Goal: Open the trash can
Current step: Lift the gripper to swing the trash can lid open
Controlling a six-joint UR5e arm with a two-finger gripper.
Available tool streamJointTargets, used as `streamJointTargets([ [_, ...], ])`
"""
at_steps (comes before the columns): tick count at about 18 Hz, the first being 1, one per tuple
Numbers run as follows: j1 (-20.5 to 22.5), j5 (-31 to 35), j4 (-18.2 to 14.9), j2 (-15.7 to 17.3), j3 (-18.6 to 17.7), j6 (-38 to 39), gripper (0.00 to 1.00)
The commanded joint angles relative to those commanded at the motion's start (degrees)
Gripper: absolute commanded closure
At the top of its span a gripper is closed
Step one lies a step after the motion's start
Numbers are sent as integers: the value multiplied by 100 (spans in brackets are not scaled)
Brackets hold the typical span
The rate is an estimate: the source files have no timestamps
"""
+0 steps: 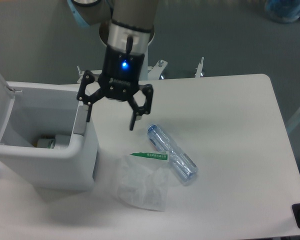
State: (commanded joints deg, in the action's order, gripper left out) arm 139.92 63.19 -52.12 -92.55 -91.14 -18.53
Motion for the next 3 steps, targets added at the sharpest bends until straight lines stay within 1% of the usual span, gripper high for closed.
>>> streamJointTargets([
  [3, 53, 736, -9, 0, 26, -238, 0],
])
